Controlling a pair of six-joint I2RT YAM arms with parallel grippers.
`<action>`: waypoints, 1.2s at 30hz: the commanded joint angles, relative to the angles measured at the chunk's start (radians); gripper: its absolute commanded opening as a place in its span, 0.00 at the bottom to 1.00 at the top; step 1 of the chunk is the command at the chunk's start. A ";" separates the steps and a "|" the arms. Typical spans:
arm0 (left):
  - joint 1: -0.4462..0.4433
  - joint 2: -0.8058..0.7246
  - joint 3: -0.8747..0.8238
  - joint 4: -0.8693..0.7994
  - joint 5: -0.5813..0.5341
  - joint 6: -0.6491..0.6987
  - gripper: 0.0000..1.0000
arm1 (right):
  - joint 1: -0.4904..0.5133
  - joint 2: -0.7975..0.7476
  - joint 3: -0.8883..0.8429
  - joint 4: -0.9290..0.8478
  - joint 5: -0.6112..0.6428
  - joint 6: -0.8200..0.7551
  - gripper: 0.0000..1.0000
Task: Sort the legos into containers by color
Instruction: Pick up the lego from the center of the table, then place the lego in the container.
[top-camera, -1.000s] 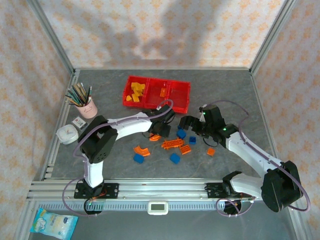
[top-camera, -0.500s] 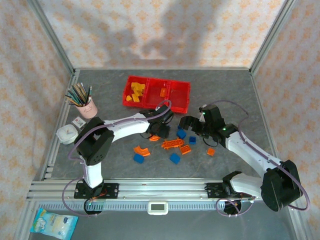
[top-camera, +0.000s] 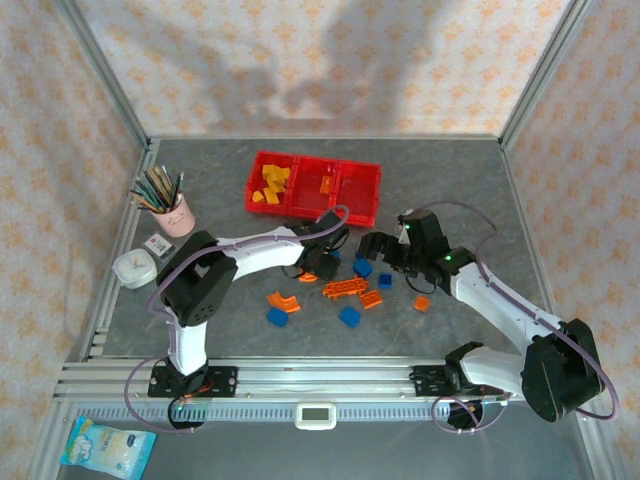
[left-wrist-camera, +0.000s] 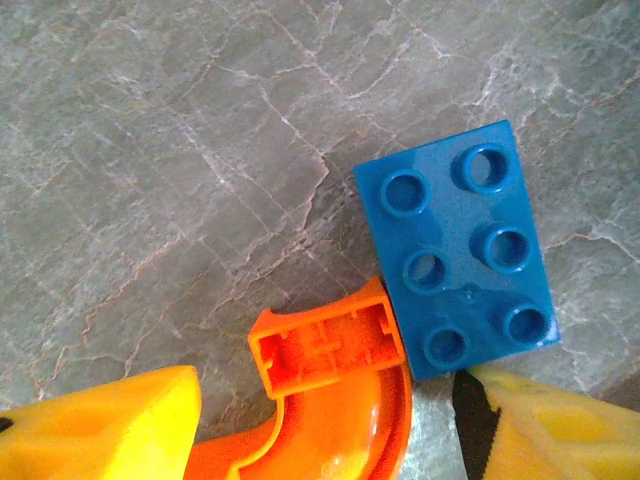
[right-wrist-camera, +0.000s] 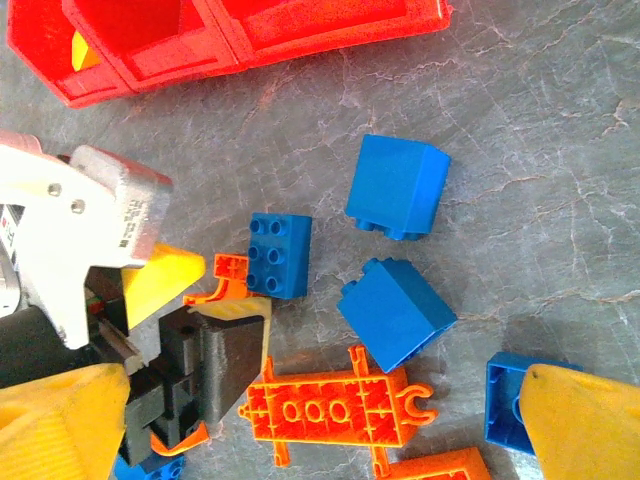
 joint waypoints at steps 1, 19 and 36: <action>0.003 0.051 0.035 -0.017 -0.027 0.040 0.69 | 0.004 0.012 0.018 -0.009 0.022 -0.003 1.00; 0.035 -0.002 -0.014 0.029 -0.010 0.025 0.40 | 0.003 0.021 0.042 -0.012 0.029 -0.012 1.00; 0.139 -0.158 0.127 -0.035 -0.075 -0.025 0.39 | -0.038 0.074 0.144 0.033 -0.020 0.014 1.00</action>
